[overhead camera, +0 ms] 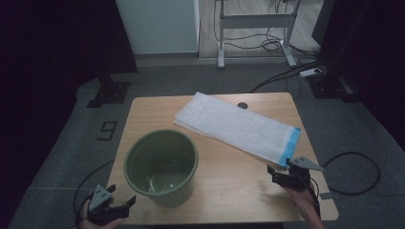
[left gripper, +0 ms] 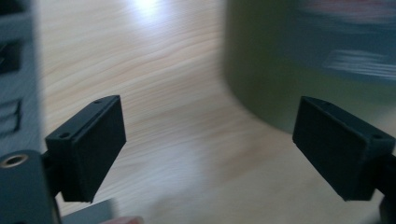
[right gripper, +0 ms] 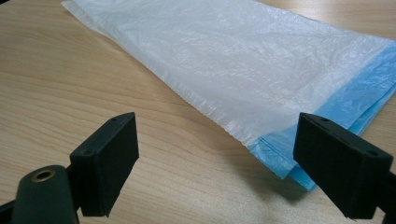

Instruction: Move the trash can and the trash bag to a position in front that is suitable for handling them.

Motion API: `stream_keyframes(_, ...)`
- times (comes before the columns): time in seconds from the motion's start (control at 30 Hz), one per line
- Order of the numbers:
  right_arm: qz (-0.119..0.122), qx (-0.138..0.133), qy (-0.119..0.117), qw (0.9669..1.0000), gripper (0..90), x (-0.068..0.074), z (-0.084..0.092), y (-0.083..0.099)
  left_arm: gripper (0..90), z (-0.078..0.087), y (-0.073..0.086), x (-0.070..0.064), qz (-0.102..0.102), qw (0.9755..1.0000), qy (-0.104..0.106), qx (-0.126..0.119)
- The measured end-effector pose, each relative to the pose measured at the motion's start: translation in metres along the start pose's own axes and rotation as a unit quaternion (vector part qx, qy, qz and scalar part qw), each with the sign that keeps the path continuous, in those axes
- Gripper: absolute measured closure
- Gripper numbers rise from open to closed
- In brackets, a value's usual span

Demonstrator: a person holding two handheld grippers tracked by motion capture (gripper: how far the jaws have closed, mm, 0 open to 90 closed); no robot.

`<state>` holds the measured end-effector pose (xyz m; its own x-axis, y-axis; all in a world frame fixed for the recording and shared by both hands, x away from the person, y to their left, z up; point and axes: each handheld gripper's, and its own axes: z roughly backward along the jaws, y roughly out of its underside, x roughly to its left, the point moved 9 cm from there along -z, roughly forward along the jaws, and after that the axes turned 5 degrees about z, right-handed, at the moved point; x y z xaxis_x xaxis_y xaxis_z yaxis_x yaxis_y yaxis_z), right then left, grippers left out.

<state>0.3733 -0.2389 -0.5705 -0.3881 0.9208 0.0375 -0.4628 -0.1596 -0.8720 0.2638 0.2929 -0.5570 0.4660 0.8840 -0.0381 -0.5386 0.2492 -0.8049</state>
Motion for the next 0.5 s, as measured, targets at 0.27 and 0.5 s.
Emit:
stream_keyframes(0.27,-0.011,-0.004,-0.002,0.9999,13.5,-0.004,0.002,0.000,7.2,-0.016,-0.016,-0.056,-0.087,0.9926,0.084,0.011)
stream_keyframes(0.5,-0.014,-0.013,-0.022,0.9996,13.5,0.002,-0.001,-0.001,7.4,-0.035,-0.029,-0.061,-0.094,0.9904,0.100,0.015)
